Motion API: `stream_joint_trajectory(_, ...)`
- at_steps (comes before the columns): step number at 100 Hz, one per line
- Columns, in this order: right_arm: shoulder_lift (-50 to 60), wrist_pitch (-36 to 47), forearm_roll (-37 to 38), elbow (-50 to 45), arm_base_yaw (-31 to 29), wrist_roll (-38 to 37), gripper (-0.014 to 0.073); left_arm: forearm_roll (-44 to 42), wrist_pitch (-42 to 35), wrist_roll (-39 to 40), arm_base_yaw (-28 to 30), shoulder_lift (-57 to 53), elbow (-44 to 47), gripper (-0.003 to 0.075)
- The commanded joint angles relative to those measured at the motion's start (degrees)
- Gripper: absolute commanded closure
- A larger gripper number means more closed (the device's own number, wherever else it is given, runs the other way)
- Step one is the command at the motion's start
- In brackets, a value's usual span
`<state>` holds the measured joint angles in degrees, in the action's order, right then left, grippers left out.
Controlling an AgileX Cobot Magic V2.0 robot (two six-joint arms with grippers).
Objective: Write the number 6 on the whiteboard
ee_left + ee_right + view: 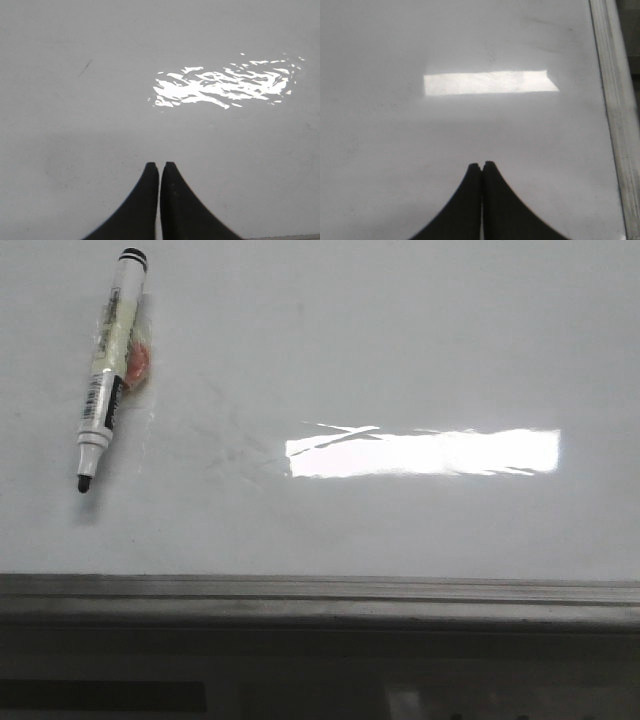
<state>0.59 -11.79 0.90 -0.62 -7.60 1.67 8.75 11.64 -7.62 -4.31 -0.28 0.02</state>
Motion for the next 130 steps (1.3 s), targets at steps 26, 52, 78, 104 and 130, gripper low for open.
stream_joint_trajectory(26,0.94,4.81,0.58,-0.91,-0.36,-0.09,0.0657,0.48,-4.76,0.18,0.21,-1.72,1.4,0.0741)
stream_joint_trajectory(52,0.94,4.81,0.58,-0.91,-0.36,-0.09,0.0657,0.48,-4.76,0.18,0.21,-1.72,1.4,0.0741)
stream_joint_trajectory(78,0.94,5.51,0.58,-0.91,-0.36,-0.09,0.0657,0.48,-5.22,0.18,0.21,-1.72,1.4,0.0741)
stream_joint_trajectory(104,0.94,7.29,0.58,-0.91,-0.36,-0.09,0.0657,0.48,-7.84,0.18,0.21,-1.72,1.4,0.0741)
stream_joint_trajectory(130,0.94,10.63,0.32,-0.91,-0.36,-0.09,0.0657,4.72,-11.33,0.31,0.21,-1.72,1.4,0.0741)
